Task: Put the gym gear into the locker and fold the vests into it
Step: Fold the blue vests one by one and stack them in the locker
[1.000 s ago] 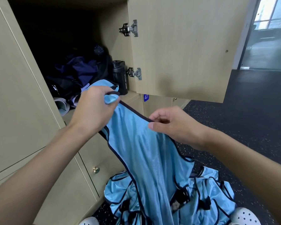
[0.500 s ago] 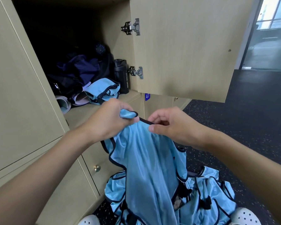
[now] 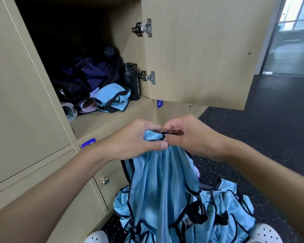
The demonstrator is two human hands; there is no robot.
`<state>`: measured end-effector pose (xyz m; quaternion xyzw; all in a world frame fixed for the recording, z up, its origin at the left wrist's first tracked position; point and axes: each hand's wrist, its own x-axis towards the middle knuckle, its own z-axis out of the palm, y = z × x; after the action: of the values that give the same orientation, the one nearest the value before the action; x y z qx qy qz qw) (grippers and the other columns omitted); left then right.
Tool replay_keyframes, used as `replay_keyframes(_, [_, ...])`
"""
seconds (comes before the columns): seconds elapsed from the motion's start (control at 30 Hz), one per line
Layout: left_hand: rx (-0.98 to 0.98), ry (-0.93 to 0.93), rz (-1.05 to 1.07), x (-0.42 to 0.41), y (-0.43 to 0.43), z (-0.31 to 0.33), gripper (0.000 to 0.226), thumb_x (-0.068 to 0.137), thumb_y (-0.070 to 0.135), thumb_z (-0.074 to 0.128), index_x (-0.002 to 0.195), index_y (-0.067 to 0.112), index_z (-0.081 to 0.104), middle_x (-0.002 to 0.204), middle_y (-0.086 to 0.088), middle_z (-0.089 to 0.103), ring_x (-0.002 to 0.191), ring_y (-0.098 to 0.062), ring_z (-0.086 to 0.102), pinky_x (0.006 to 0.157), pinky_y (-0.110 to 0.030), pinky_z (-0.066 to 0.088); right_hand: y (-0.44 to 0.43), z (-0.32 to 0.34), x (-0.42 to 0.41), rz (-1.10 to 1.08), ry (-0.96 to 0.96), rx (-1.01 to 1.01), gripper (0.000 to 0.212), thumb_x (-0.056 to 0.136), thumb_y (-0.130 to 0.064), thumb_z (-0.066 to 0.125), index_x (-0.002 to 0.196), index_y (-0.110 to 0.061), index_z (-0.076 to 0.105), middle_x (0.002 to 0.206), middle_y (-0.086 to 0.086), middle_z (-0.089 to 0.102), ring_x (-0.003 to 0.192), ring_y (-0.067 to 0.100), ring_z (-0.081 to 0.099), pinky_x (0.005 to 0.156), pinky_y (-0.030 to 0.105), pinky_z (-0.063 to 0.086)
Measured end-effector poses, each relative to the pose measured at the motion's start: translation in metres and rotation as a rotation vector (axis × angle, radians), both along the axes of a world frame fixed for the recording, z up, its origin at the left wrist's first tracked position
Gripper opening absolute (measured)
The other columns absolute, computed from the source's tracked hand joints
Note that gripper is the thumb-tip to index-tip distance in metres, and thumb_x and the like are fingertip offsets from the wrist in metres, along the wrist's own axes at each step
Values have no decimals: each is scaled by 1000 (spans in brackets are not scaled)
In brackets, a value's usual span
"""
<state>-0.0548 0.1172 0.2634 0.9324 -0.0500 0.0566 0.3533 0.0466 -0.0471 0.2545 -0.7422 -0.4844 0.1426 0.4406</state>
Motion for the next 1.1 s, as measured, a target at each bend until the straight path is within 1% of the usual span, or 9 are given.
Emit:
replay_keyframes(0.13, [43, -2, 85, 2, 8, 2, 17, 91, 24, 71, 74, 21, 69, 59, 5, 47, 55, -14, 37, 52, -28, 33, -4, 0, 1, 0, 32, -33, 7, 92, -13, 68, 97, -10, 65, 87, 11, 73, 64, 4, 54, 61, 13, 42])
replay_keyframes(0.37, [258, -95, 368, -3, 50, 5, 14, 90, 38, 68, 90, 25, 70, 88, -9, 74, 79, -34, 71, 74, -48, 58, -15, 8, 7, -50, 108, -79, 11, 94, -22, 65, 105, -20, 63, 99, 17, 73, 81, 16, 62, 77, 32, 52])
replay_keyframes(0.53, [-32, -46, 173, -8, 13, 9, 20, 82, 28, 80, 101, 32, 74, 101, 15, 73, 98, -9, 67, 85, -20, 52, -14, 13, 2, -25, 124, -11, 10, 95, -15, 63, 105, -15, 62, 94, 21, 71, 78, 17, 61, 78, 34, 51])
replay_keyframes(0.6, [-92, 19, 71, -6, -2, 6, 23, 85, 33, 77, 107, 31, 74, 106, 5, 75, 98, -20, 68, 90, -33, 52, -12, 15, -1, -1, 143, -8, 10, 96, -13, 62, 105, -13, 61, 94, 22, 71, 77, 17, 62, 76, 33, 52])
replay_keyframes(0.67, [-120, 54, 45, -3, -7, 4, 23, 85, 42, 75, 104, 29, 75, 96, -11, 73, 72, -24, 61, 71, -45, 53, -12, 16, -3, 10, 169, -5, 12, 96, -14, 62, 108, -14, 60, 93, 24, 70, 75, 18, 62, 73, 32, 52])
replay_keyframes(0.73, [-140, 74, 82, -1, -6, 3, 21, 86, 38, 74, 97, 21, 76, 77, -17, 61, 63, -17, 43, 57, -35, 36, -13, 16, -2, -5, 182, -10, 15, 95, -15, 63, 110, -14, 58, 89, 24, 69, 73, 17, 60, 71, 31, 50])
replay_keyframes(0.9, [-49, -36, 260, -1, 12, 7, 10, 90, 28, 72, 82, 23, 73, 79, -3, 70, 70, -5, 55, 66, -20, 45, -21, 16, 4, -64, 189, -42, 12, 95, -15, 64, 106, -18, 61, 89, 12, 70, 76, 15, 60, 73, 32, 46])
replay_keyframes(1.03, [-38, -74, 357, 0, 22, 2, 14, 86, 36, 74, 91, 23, 74, 95, -18, 72, 73, -27, 61, 74, -36, 46, -25, 19, 6, -131, 201, 29, 12, 97, -8, 59, 103, -17, 62, 95, 21, 71, 74, 18, 60, 69, 31, 47])
replay_keyframes(1.1, [-26, -120, 350, 0, 12, 1, 11, 87, 26, 75, 98, 24, 74, 97, -6, 74, 87, -28, 68, 79, -35, 52, -24, 20, 5, -126, 225, 85, 11, 97, -3, 57, 100, -12, 62, 80, 19, 64, 60, 10, 56, 57, 19, 46])
